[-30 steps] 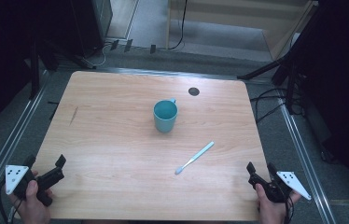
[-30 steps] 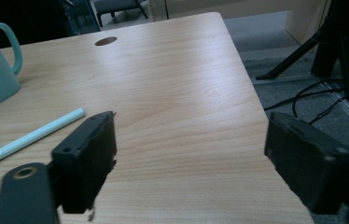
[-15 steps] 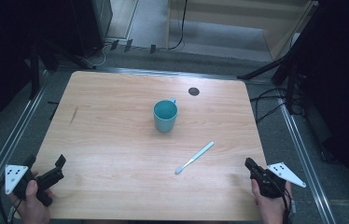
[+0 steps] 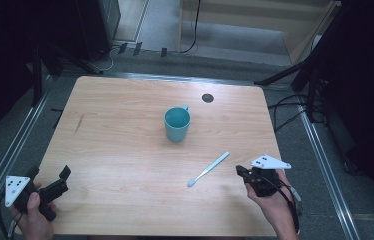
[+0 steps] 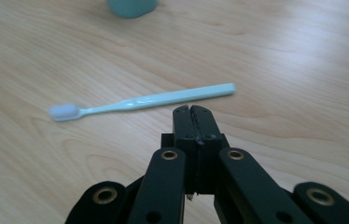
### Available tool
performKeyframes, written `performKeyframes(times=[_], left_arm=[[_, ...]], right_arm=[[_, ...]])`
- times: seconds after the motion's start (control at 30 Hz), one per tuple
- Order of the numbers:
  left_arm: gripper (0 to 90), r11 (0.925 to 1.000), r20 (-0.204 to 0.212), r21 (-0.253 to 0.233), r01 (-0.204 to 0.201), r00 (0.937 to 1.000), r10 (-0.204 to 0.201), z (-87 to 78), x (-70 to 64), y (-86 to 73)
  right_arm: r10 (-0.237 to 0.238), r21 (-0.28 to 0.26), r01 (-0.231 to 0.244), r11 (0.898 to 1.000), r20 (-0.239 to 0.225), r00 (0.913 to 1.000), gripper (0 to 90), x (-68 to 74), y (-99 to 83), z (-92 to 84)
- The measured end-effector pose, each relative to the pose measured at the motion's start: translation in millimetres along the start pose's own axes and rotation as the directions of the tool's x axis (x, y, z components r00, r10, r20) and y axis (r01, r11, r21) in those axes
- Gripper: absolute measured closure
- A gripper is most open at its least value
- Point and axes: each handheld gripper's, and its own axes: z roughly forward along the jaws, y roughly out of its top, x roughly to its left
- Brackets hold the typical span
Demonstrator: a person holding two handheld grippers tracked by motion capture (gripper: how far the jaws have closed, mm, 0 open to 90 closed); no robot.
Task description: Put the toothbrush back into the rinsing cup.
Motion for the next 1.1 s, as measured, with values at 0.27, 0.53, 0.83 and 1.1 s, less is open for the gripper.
performKeyframes(times=[0.27,0.53,0.83,1.1], left_arm=[[0.0,1.0,0.002,0.0,-0.005,1.0,0.005,0.1,-0.6,0.0],[0.0,1.0,0.002,0.002,-0.004,1.0,0.004,0.5,-0.6,0.1],[0.0,1.0,0.003,0.005,-0.002,1.0,0.002,0.6,-0.4,0.2],[0.0,1.0,0.002,0.007,-0.002,1.0,0.002,0.9,-0.4,0.3]], right_arm=[[-0.03,0.064,0.034,0.997,-0.063,0.9975,90.0,18.3,7.7,29.1],[-0.08,0.107,0.09,0.99,-0.089,0.9928,90.0,36.0,8.9,53.8],[-0.115,0.147,0.132,0.98,-0.124,0.9856,90.0,52.8,7.7,77.7],[-0.105,0.168,0.128,0.977,-0.139,0.9846,90.0,61.9,8.8,96.0]])
